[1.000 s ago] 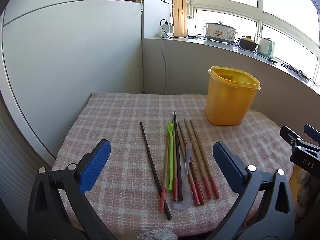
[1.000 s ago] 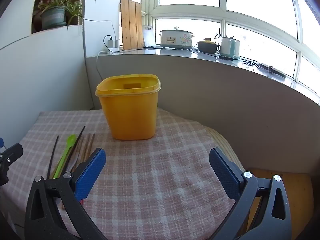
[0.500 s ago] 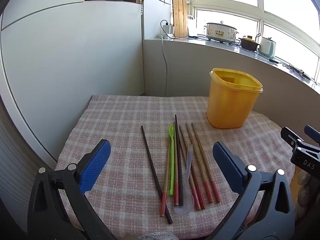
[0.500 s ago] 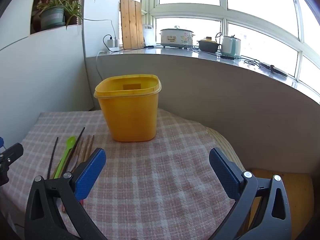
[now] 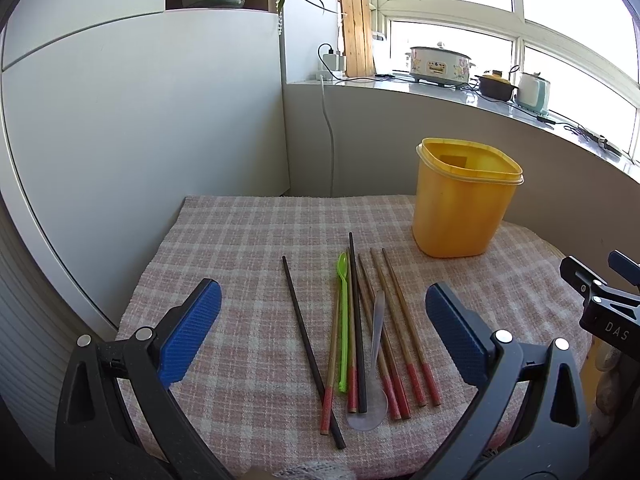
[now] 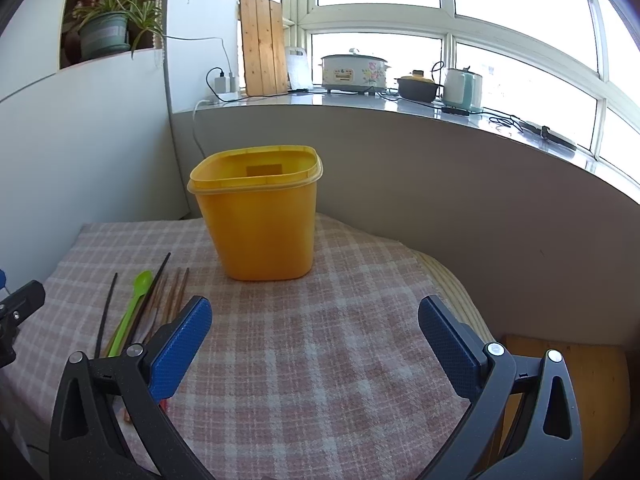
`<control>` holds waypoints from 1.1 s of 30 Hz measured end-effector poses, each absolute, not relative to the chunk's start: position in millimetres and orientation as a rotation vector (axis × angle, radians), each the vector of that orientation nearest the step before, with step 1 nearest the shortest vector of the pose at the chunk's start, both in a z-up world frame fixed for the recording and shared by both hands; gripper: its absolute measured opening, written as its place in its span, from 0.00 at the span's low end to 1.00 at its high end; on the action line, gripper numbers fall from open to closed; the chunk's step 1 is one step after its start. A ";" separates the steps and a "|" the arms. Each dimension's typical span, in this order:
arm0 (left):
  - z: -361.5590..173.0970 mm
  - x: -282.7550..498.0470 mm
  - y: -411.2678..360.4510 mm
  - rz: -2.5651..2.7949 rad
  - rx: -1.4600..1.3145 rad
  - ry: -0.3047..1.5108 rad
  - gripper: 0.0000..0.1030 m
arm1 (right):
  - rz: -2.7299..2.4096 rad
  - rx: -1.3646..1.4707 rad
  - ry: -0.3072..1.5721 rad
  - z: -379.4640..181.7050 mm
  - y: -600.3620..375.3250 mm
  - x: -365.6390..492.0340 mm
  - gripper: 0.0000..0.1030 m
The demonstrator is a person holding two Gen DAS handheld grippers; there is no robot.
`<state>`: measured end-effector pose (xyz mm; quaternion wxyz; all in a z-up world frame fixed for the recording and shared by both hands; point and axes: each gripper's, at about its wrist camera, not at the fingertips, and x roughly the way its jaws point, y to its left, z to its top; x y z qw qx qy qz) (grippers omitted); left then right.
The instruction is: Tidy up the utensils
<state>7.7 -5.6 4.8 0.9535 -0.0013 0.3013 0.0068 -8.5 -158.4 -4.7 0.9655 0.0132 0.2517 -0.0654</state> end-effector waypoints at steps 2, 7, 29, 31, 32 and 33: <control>5.7 7.3 -6.4 0.015 -0.001 0.608 1.00 | -0.134 0.027 0.507 -4.3 -159.2 -9.4 0.99; 6.2 6.8 -7.1 0.014 0.001 0.608 1.00 | -0.134 0.026 0.510 -2.2 -159.5 -9.1 0.99; 2.8 10.6 -7.3 0.028 0.002 0.612 1.00 | -0.123 0.024 0.528 -5.9 -158.1 -6.3 0.99; 1.4 10.7 -7.1 0.030 0.003 0.612 1.00 | -0.117 0.026 0.532 -6.8 -158.0 -5.4 0.99; 0.6 11.1 -6.9 0.030 0.002 0.614 1.00 | -0.113 0.026 0.533 -7.1 -157.9 -5.0 0.99; -0.1 11.4 -7.2 0.031 0.002 0.615 1.00 | -0.110 0.026 0.534 -7.7 -157.5 -4.9 0.99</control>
